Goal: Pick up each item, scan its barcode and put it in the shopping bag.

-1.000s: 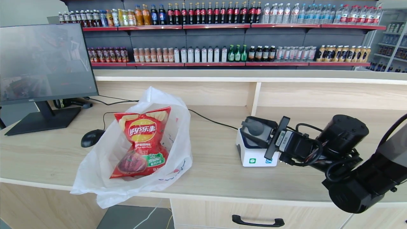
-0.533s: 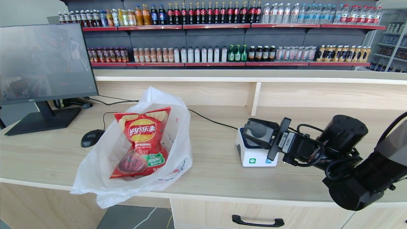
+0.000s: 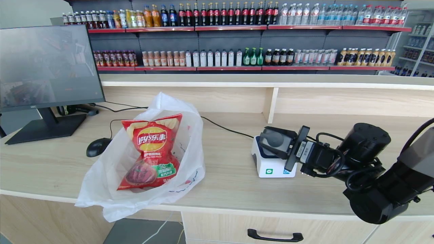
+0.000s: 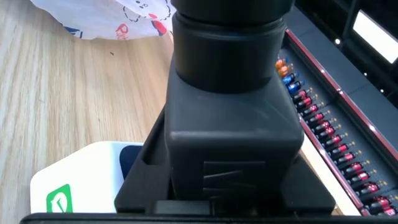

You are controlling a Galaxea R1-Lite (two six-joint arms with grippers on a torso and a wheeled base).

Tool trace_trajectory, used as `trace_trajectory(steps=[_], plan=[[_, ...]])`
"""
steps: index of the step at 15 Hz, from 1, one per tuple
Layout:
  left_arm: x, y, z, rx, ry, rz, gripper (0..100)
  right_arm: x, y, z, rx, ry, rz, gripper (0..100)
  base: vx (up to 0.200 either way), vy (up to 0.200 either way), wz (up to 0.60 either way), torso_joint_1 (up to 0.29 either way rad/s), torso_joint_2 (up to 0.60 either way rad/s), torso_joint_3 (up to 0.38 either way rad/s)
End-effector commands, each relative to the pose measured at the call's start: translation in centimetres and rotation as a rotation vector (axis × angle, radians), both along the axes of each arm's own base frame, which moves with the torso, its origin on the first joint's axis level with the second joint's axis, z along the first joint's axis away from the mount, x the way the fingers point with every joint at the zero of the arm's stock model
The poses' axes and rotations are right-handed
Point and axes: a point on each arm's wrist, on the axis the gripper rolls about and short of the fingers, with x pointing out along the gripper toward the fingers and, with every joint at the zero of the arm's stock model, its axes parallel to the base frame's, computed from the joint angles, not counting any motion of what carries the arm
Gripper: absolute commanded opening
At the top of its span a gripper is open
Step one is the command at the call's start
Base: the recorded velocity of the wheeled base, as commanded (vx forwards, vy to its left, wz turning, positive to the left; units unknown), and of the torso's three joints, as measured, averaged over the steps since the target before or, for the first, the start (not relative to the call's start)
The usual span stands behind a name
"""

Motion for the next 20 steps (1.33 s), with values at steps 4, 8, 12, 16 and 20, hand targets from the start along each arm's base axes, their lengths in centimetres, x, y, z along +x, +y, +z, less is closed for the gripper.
trace_trajectory(steps=[4, 8, 12, 16, 20], plan=[[0.0, 0.0, 0.0, -0.003, 0.0, 0.0, 100, -0.2, 0.0, 0.3, 0.003, -0.01, 0.001, 0, 0.0, 0.0, 0.0, 0.0, 0.0, 0.0], [0.0, 0.0, 0.0, -0.003, 0.0, 0.0, 100, -1.2, -0.1, 2.8, 0.036, -0.068, 0.007, 0, 0.0, 0.0, 0.0, 0.0, 0.0, 0.0], [0.0, 0.0, 0.0, -0.003, 0.001, 0.0, 100, -2.5, -0.4, 5.6, 0.113, -0.087, -0.013, 0, 0.0, 0.0, 0.0, 0.0, 0.0, 0.0], [0.0, 0.0, 0.0, -0.002, 0.001, 0.0, 100, -4.5, 0.3, 8.2, 0.289, -0.032, -0.099, 0, 0.0, 0.0, 0.0, 0.0, 0.0, 0.0], [0.0, 0.0, 0.0, -0.005, 0.001, 0.0, 100, -6.0, 1.3, 10.2, 0.537, 0.096, -0.155, 0, 0.0, 0.0, 0.0, 0.0, 0.0, 0.0]])
